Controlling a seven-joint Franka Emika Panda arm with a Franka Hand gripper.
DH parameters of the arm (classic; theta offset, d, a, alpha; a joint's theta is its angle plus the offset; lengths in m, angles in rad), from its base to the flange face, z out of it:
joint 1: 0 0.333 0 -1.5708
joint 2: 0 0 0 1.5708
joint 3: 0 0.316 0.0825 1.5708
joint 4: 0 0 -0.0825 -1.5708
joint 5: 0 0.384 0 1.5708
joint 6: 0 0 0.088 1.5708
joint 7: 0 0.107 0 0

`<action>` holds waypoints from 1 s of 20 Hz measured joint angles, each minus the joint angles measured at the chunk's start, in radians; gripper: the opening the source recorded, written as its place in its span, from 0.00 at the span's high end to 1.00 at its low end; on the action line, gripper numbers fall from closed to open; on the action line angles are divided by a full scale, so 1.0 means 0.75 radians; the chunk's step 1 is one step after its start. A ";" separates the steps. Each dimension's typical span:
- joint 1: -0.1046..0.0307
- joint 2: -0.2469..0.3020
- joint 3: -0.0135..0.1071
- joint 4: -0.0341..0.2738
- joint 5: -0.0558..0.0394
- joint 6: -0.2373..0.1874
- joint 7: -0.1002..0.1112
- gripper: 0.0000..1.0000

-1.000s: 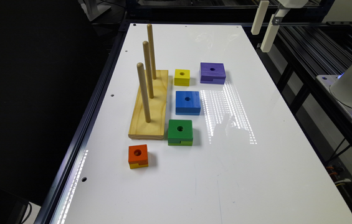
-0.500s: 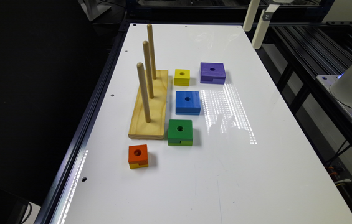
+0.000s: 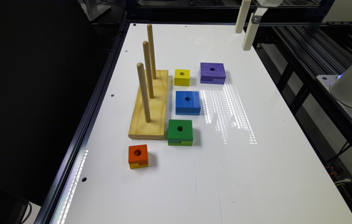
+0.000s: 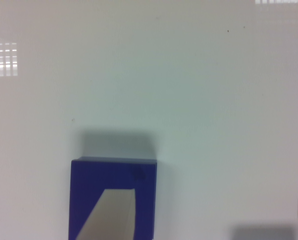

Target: Pick up yellow block.

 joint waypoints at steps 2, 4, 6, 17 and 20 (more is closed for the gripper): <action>-0.002 0.017 -0.001 0.021 0.000 0.000 -0.001 0.00; -0.004 0.039 -0.001 0.043 0.000 0.000 -0.001 0.00; -0.009 0.068 -0.001 0.070 -0.001 0.002 -0.005 0.00; -0.045 0.181 -0.001 0.169 -0.002 0.003 -0.039 0.00; -0.055 0.188 -0.001 0.178 -0.002 0.003 -0.049 0.00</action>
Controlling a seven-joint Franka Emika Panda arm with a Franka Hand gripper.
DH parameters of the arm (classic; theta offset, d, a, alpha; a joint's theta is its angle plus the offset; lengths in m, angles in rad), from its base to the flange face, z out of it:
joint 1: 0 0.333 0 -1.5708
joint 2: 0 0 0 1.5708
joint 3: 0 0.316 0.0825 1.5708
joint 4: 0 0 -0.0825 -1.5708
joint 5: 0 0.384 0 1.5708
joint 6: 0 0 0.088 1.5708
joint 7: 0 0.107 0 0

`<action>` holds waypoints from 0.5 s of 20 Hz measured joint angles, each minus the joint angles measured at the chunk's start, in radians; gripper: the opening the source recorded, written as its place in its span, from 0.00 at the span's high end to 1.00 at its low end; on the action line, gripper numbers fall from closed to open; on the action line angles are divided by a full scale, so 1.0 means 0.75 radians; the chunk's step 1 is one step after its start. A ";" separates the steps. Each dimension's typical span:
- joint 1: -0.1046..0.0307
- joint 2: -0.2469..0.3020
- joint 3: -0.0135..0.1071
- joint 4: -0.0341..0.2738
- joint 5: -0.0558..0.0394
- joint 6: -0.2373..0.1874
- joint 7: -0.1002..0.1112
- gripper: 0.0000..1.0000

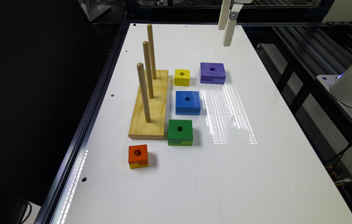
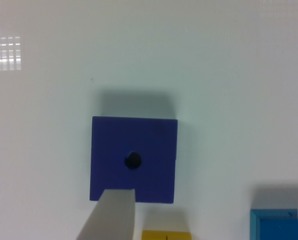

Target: Pick up yellow block.

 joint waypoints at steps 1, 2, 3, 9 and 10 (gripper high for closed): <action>-0.003 0.001 0.000 0.002 0.000 0.000 -0.003 0.00; -0.012 0.003 0.000 0.008 0.000 0.000 -0.011 0.00; -0.018 0.007 0.000 0.013 0.000 0.000 -0.018 0.00; -0.027 0.040 0.000 0.047 0.000 0.000 -0.028 0.00; -0.027 0.048 0.000 0.055 0.000 0.000 -0.028 0.00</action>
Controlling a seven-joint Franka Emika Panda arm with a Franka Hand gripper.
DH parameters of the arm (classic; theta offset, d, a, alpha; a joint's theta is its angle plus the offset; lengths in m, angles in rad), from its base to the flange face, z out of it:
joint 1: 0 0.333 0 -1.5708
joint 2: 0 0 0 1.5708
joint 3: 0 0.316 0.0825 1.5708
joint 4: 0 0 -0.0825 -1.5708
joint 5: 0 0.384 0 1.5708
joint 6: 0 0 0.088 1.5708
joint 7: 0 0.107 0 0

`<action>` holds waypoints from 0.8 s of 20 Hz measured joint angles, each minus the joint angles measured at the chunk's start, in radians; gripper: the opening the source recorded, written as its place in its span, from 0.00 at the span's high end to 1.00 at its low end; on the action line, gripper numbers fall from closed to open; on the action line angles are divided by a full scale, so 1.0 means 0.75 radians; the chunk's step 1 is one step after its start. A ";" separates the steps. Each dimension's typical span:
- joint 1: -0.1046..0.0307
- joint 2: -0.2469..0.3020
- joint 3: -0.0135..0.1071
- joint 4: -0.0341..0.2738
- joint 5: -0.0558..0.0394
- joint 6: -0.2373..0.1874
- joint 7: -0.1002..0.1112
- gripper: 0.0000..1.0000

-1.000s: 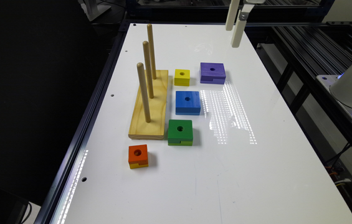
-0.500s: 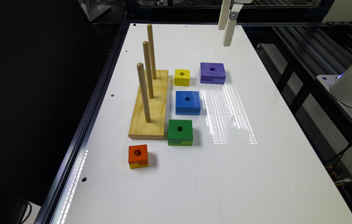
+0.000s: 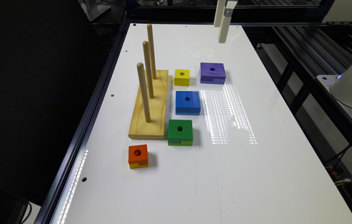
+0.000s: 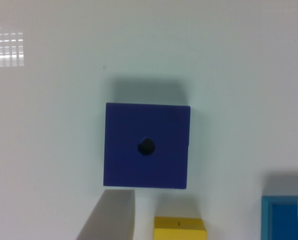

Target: Pick up yellow block.

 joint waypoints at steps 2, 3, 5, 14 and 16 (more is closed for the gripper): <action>0.000 0.022 0.001 0.024 0.000 0.000 0.000 0.00; 0.000 0.038 0.002 0.042 0.000 0.000 0.000 0.00; 0.000 0.076 0.004 0.081 0.000 0.000 0.000 0.00; -0.003 0.183 0.004 0.184 0.000 0.000 0.000 0.00; -0.008 0.191 0.003 0.195 0.000 0.000 -0.004 0.00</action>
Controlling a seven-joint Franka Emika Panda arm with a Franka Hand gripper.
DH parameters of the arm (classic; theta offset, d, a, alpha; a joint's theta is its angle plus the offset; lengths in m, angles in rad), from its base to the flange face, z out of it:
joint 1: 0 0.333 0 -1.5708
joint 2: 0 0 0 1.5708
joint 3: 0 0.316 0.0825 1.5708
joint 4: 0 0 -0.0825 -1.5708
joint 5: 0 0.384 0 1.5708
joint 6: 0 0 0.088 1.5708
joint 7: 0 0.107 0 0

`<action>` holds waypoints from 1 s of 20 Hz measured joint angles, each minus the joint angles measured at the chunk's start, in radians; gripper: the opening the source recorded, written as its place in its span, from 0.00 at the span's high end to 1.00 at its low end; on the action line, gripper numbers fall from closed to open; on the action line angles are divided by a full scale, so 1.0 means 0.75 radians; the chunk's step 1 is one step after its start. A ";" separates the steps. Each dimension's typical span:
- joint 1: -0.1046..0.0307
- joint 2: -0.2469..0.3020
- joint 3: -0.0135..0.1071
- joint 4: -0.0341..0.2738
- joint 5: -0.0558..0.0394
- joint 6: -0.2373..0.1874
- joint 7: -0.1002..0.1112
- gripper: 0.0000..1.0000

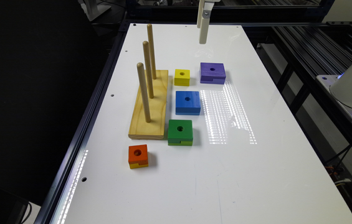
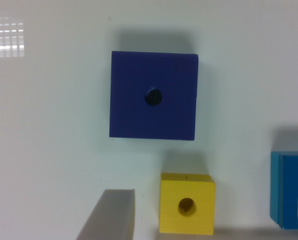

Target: Pick up yellow block.

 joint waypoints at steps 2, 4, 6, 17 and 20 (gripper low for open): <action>-0.005 0.007 -0.002 0.009 0.000 0.000 -0.005 0.00; -0.011 0.008 -0.002 0.012 0.000 0.000 -0.011 0.00; -0.016 0.008 -0.002 0.012 0.000 0.000 -0.018 0.00; -0.018 0.031 -0.002 0.013 0.000 0.007 -0.020 0.00; -0.018 0.077 -0.002 0.014 0.000 0.049 -0.020 0.00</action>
